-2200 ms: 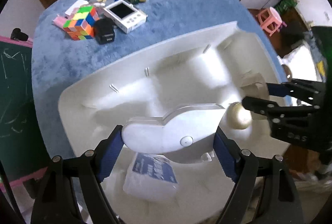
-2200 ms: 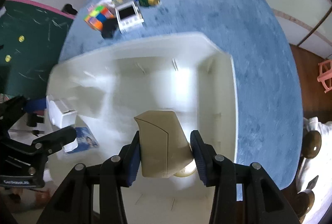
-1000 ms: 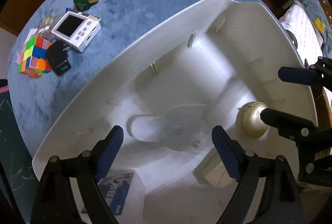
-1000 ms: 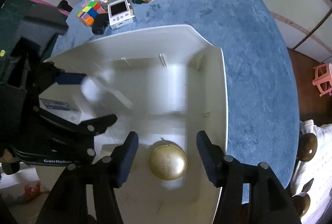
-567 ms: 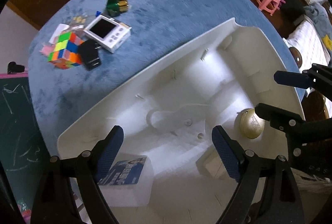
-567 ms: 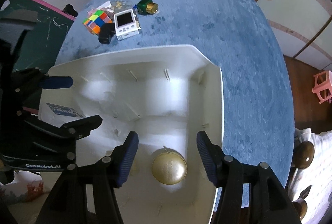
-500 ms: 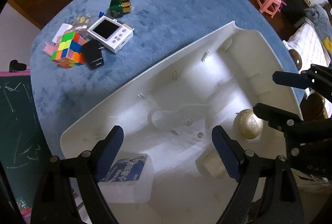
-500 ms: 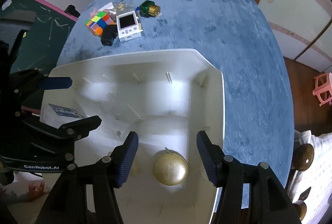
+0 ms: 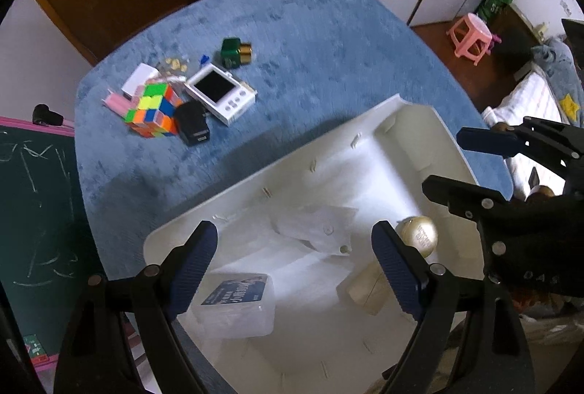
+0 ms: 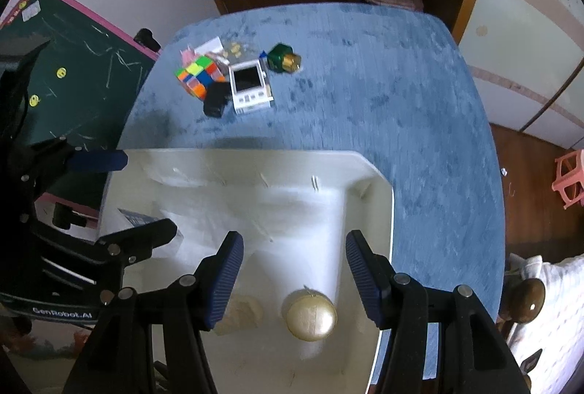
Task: Organize rigid objects
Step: 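Open both tools and move them back toward the remaining objects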
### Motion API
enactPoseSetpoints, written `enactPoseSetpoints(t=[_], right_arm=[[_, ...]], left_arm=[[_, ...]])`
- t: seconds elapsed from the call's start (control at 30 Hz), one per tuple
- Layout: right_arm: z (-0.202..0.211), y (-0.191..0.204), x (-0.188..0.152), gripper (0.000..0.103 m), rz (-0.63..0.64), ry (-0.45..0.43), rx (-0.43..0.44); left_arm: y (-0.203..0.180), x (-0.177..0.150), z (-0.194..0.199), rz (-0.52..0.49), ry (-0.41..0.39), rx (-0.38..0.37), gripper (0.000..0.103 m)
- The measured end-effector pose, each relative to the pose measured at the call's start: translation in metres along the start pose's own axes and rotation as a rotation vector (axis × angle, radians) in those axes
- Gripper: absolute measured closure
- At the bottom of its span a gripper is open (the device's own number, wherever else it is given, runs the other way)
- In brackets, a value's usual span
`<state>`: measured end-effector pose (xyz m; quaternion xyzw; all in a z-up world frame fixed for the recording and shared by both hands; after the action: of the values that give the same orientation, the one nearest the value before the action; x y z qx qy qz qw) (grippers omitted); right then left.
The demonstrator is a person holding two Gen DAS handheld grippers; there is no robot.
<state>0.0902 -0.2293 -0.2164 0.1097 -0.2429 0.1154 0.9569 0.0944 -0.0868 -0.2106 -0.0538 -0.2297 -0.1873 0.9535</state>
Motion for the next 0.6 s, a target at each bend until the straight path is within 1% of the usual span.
enactPoseSetpoints(t=[0.13, 0.33, 0.6], right_arm=[[0.007, 0.003, 0.015, 0.044, 0.014, -0.028, -0.004], [0.011, 0.005, 0.034, 0.044, 0.017, -0.049, 0.001], [0.01, 0.006, 0.06, 0.044, 0.023, -0.07, 0.003]], left_arm=[[0.007, 0.01, 0.012, 0.016, -0.038, 0.003, 0.015], [0.025, 0.027, 0.026, 0.05, -0.084, 0.015, 0.015], [0.069, 0.062, 0.054, 0.103, -0.163, 0.056, 0.015]])
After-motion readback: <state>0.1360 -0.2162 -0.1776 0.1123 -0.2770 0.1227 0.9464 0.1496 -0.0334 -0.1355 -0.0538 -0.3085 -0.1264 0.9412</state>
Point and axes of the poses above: each gripper's, at about its wrist camera, not at the fingertips, and z roughly against the way its jaws point, y to its left, x to its top, the point moved 5 cm from there along -z, roughly the way its jaws point, and after that the axes turned 11 degrees about -y, right-handed, at the moved point
